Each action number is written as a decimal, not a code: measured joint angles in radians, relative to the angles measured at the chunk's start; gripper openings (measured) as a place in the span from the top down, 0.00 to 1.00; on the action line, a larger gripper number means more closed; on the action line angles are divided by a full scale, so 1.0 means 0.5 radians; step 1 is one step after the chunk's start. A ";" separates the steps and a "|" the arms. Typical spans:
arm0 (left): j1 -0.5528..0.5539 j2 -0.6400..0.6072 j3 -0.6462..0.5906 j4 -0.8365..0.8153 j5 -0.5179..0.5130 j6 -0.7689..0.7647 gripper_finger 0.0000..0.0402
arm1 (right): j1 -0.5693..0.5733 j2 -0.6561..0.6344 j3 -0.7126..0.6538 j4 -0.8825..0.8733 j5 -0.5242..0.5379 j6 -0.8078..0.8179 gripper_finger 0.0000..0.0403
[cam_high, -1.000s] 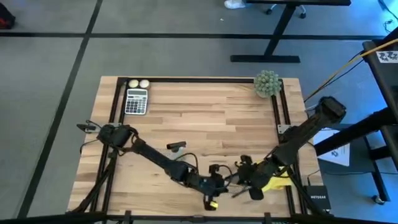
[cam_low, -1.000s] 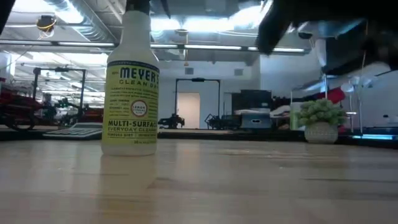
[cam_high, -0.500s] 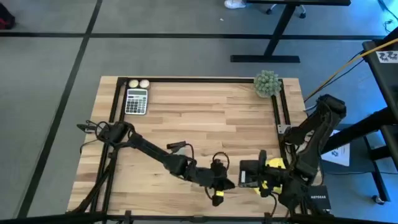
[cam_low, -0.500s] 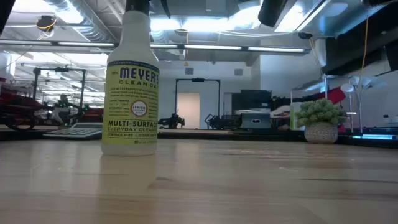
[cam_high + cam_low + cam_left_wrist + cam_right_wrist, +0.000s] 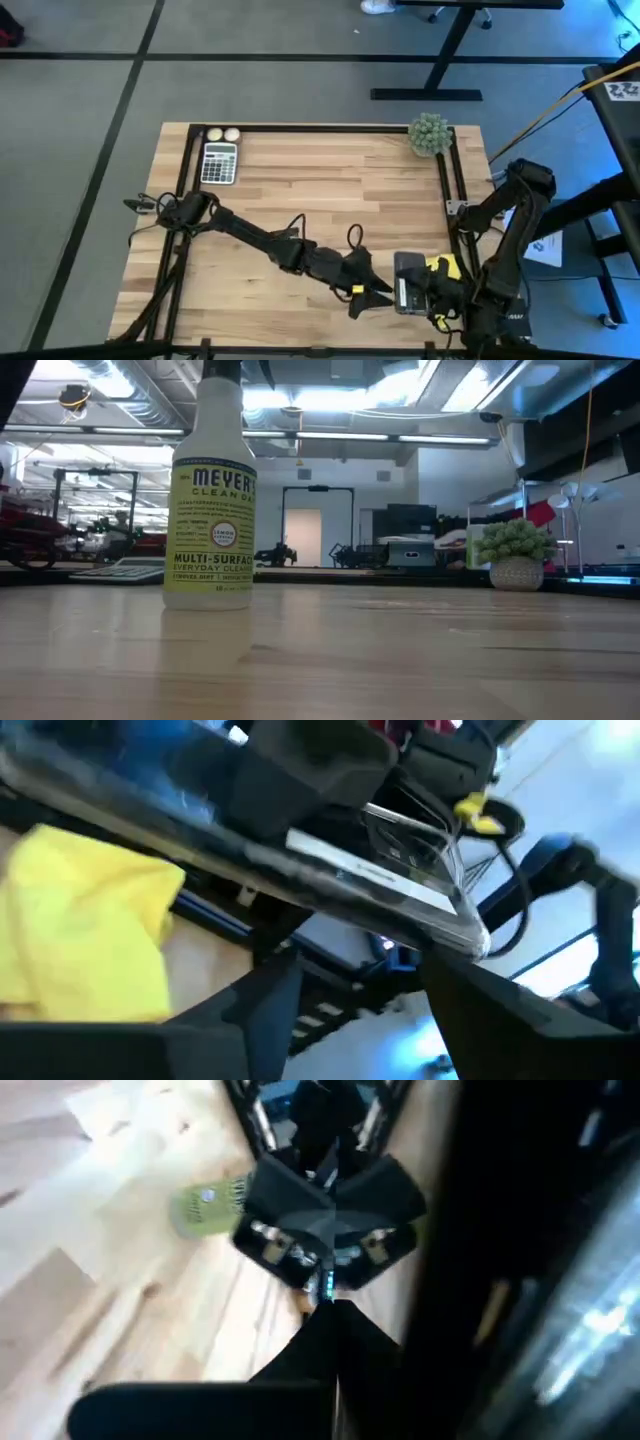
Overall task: Apply microfiber cloth
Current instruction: Spray the back screen of the black cellphone using the spray bottle
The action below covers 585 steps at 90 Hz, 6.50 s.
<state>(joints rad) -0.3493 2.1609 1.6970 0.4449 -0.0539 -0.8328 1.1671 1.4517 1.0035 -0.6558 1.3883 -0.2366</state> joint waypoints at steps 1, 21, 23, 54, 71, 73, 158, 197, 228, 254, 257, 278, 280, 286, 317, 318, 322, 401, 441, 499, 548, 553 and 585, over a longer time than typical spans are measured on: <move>0.004 0.000 0.000 0.004 0.000 -0.006 0.50 | 0.000 0.000 0.000 -0.001 0.011 -0.006 0.97; 0.044 0.000 0.000 0.028 0.016 -0.184 0.49 | -0.002 -0.001 0.000 -0.006 0.130 -0.187 0.97; 0.047 -0.001 0.000 0.035 0.016 -0.186 0.49 | -0.001 -0.001 0.000 -0.006 0.138 -0.200 0.97; 0.068 0.001 0.002 0.192 -0.098 -0.183 0.49 | -0.018 0.001 0.000 0.005 0.132 -0.233 0.97; 0.049 0.010 0.002 0.143 -0.126 -0.206 0.49 | -0.094 0.004 0.000 0.007 0.047 -0.277 0.97; 0.048 0.013 0.002 0.143 -0.132 -0.205 0.49 | -0.107 0.008 0.001 0.009 0.031 -0.277 0.97; 0.023 -0.008 0.003 0.186 -0.160 0.189 0.93 | 0.063 0.016 -0.002 0.676 0.324 -0.487 0.57; -0.238 -0.381 0.005 -0.251 -0.774 0.852 0.97 | 0.221 0.007 0.002 1.170 0.127 -0.061 0.43; -0.691 -0.750 0.004 -1.345 -2.026 0.852 0.97 | -0.042 0.008 0.001 0.976 -0.448 1.018 0.44; -0.976 -0.931 0.003 -3.005 -2.545 -0.693 0.97 | -0.499 0.073 -0.073 0.736 -0.902 1.461 0.44; -0.993 -0.941 0.003 -3.173 -2.559 -0.859 0.97 | -0.558 0.091 -0.081 0.738 -0.938 1.461 0.44; -0.970 -0.988 -0.036 -4.014 -2.356 -1.592 0.97 | -0.990 0.259 -0.085 0.995 -1.199 1.286 0.44; -0.956 -1.000 -0.062 -3.996 -2.329 -1.526 0.97 | -1.029 0.272 -0.085 1.045 -1.247 1.239 0.44; -0.919 -1.024 -0.112 -3.989 -2.223 -1.455 0.97 | -1.148 0.306 -0.085 1.203 -1.412 1.123 0.44; -0.805 -1.051 -0.240 -4.027 -2.015 -1.397 0.97 | -1.547 0.360 -0.084 1.818 -1.789 0.734 0.44; -0.807 -1.051 -0.240 -4.028 -2.000 -1.394 0.97 | -1.555 0.360 -0.084 1.821 -1.797 0.730 0.44; -0.824 -1.051 -0.240 -4.031 -1.930 -1.385 0.97 | -1.580 0.361 -0.084 1.839 -1.828 0.720 0.44; -0.753 -1.046 -1.473 -2.446 -1.591 -1.231 0.97 | -2.076 0.841 -0.065 2.094 -2.329 0.541 0.44; -0.673 -1.048 -1.554 -1.352 -1.351 -0.397 0.97 | -1.905 0.279 -0.055 0.562 -2.698 0.907 0.44; -0.542 -1.005 -1.553 -0.947 -1.253 -0.084 0.96 | -1.304 0.448 -0.160 1.187 -1.690 1.469 0.44; -0.635 -0.907 -1.553 -0.939 -1.353 -0.325 0.96 | -1.054 0.392 -0.152 1.345 -2.022 1.733 0.44; -0.631 -0.907 -1.553 -0.888 -1.358 -0.313 0.96 | -1.026 0.434 -0.158 1.379 -1.753 1.779 0.44; -0.693 -0.905 -1.553 -0.680 -1.331 -0.318 0.96 | -1.211 0.478 -0.159 1.374 -1.509 1.664 0.44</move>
<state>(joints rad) -0.6960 1.7084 0.9203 0.1051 -0.7197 -0.9920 0.5616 1.6908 0.9241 0.0310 0.6339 0.5955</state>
